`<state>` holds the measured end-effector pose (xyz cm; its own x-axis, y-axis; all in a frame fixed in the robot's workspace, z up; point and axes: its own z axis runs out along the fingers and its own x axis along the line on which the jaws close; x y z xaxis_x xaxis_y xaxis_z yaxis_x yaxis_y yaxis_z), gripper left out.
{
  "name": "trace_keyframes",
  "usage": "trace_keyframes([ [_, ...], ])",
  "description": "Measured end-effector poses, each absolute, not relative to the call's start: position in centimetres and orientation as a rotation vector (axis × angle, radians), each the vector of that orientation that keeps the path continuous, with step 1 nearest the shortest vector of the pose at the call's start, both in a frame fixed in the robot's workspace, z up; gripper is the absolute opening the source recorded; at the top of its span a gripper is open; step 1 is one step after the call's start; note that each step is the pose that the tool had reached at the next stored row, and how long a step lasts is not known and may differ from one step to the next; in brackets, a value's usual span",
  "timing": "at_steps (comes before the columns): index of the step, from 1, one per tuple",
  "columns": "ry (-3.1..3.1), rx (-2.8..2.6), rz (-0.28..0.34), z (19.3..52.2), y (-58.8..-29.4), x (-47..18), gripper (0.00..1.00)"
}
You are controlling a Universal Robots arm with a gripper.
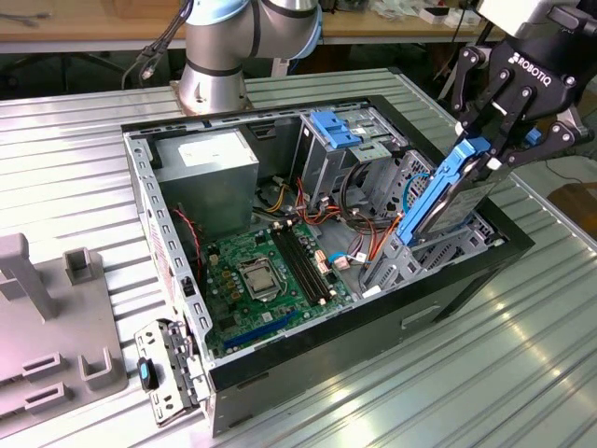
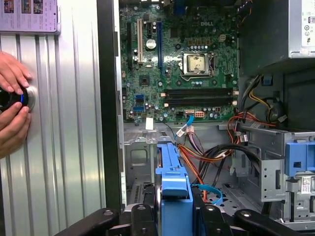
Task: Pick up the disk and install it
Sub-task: 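Insert the disk into the insertion slot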
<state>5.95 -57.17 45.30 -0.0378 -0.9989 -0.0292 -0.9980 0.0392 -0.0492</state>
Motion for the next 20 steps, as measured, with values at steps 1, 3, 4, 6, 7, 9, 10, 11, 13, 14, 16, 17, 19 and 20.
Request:
trace_keyframes([
  [1,2.224,-2.14,-0.024,45.28,-57.18,5.95,0.37],
  [3,2.224,-2.14,-0.023,45.18,-57.22,5.95,0.37],
  [4,2.224,-2.14,-0.024,45.11,-57.24,5.95,0.37],
  [6,2.224,-2.14,-0.023,44.97,-57.27,5.95,0.37],
  [7,2.224,-2.14,-0.023,44.92,-57.28,5.95,0.37],
  [9,2.224,-2.14,-0.024,44.82,-57.32,5.95,0.37],
  [10,2.224,-2.14,-0.024,44.76,-57.33,5.95,0.37],
  [11,2.224,-2.14,-0.024,44.66,-57.36,5.95,0.37],
  [13,2.224,-2.14,-0.024,44.61,-57.37,5.95,0.37],
  [14,2.224,-2.14,-0.024,44.61,-57.37,5.95,0.37],
  [16,2.224,-2.14,-0.024,44.6,-57.36,5.95,0.37],
  [17,2.224,-2.14,-0.024,44.6,-57.37,5.95,0.37],
  [19,2.224,-2.14,-0.023,44.57,-57.36,5.95,0.37],
  [20,2.224,-2.14,-0.023,44.54,-57.36,5.95,0.37],
])
